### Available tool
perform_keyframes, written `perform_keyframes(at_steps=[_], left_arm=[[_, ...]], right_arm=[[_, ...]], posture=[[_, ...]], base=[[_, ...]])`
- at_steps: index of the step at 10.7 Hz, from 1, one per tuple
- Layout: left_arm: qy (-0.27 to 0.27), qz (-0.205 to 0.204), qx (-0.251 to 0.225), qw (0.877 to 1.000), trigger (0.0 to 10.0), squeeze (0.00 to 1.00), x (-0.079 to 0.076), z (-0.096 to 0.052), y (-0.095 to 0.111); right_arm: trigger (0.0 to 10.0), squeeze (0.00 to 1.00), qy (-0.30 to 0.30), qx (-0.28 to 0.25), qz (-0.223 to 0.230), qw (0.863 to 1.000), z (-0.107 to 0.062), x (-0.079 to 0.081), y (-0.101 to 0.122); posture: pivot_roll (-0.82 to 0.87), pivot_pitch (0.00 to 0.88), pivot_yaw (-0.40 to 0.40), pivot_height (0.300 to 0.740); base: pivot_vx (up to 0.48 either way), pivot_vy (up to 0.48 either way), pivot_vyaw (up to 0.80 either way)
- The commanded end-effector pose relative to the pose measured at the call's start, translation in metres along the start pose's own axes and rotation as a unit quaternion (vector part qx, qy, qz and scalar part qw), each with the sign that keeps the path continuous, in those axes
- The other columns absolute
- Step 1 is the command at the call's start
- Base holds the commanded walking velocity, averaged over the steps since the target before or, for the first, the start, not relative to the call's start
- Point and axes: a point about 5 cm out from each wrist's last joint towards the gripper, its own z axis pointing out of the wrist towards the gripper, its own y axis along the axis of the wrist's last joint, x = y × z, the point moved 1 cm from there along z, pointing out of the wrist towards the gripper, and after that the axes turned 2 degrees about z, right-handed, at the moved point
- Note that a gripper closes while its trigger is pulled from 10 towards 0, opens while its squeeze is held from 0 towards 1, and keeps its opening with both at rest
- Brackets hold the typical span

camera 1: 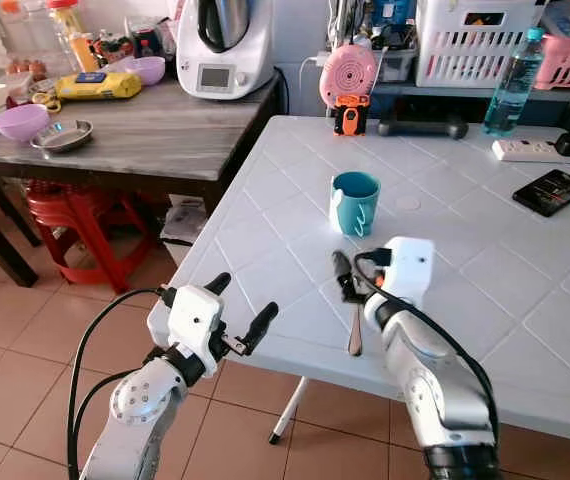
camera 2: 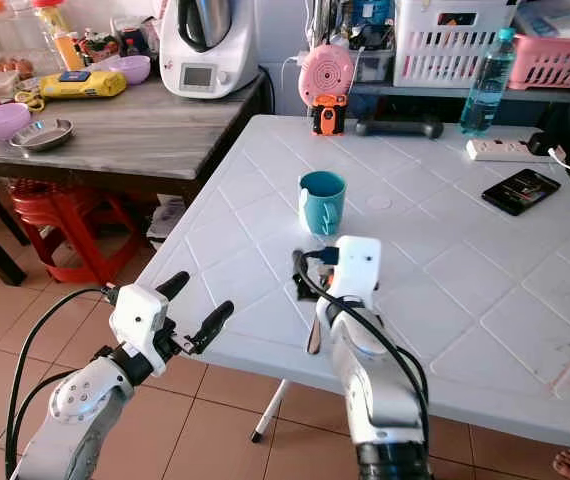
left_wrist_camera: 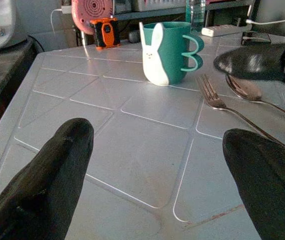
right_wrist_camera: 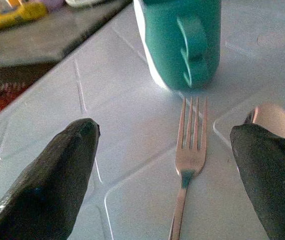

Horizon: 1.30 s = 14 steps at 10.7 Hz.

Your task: Setting the table

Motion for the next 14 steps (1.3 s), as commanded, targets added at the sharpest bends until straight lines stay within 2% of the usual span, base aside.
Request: perform_keyframes(at_steps=[1,3,6,7,8,9,10,11,12,13,14], left_arm=[[0.003,0.008,0.008,1.0,10.0,0.0,0.003,-0.004,-0.003],[0.017,0.023,0.008,1.0,10.0,0.0,0.011,-0.003,-0.004],[0.013,0.025,0.004,1.0,10.0,0.0,0.012,0.001,-0.003],[0.009,0.022,0.002,1.0,10.0,0.0,0.01,0.002,-0.004],[-0.005,0.017,-0.005,1.0,10.0,0.0,0.007,0.003,-0.002],[-0.006,0.017,-0.01,1.0,10.0,0.0,0.008,0.004,-0.001],[-0.009,0.019,-0.009,1.0,10.0,0.0,0.009,0.003,-0.001],[-0.011,0.021,-0.008,1.0,10.0,0.0,0.01,0.003,-0.001],[-0.011,0.021,-0.009,1.0,10.0,0.0,0.01,0.003,-0.001],[-0.013,0.02,-0.01,1.0,10.0,0.0,0.009,0.003,-0.001],[-0.016,0.019,-0.011,1.0,10.0,0.0,0.007,0.002,-0.001]], right_arm=[[10.0,0.0,-0.001,0.017,0.011,1.0,0.002,0.005,-0.003],[10.0,0.0,-0.019,0.044,0.028,0.998,-0.003,-0.003,-0.011],[9.9,0.0,-0.021,0.068,0.041,0.997,0.0,-0.002,-0.019],[3.8,0.0,-0.02,0.069,0.04,0.997,0.002,0.001,-0.019],[4.2,0.0,-0.009,0.074,0.036,0.997,0.006,0.007,-0.018],[6.9,0.0,-0.006,0.077,0.034,0.996,0.008,0.009,-0.018],[8.1,0.0,-0.003,0.082,0.031,0.996,0.011,0.012,-0.019],[10.0,0.0,0.0,0.082,0.03,0.996,0.015,0.016,-0.019],[6.6,0.0,0.0,0.094,0.033,0.995,0.017,0.019,-0.021],[0.0,0.0,-0.002,0.112,0.032,0.993,0.017,0.021,-0.027],[0.0,0.0,-0.017,0.133,0.035,0.99,0.016,0.018,-0.035]], posture=[[-0.02,0.0,0.075,0.74],[-0.03,0.0,0.073,0.74],[-0.03,0.0,0.078,0.74],[-0.03,0.0,0.077,0.74],[-0.03,0.0,0.074,0.74],[-0.03,0.0,0.069,0.74],[-0.03,0.0,0.068,0.74],[-0.03,0.0,0.067,0.74],[-0.03,0.0,0.067,0.74],[-0.02,0.0,0.067,0.74],[-0.02,0.0,0.065,0.74]], base=[[0.0,0.0,0.0],[0.0,0.0,0.0],[0.0,0.0,0.0],[0.0,0.0,0.0],[0.0,0.0,0.0],[0.0,0.0,0.0],[0.0,0.0,0.0],[0.0,0.0,0.0],[0.0,0.0,0.0],[0.0,0.0,0.0],[0.0,0.0,0.0]])
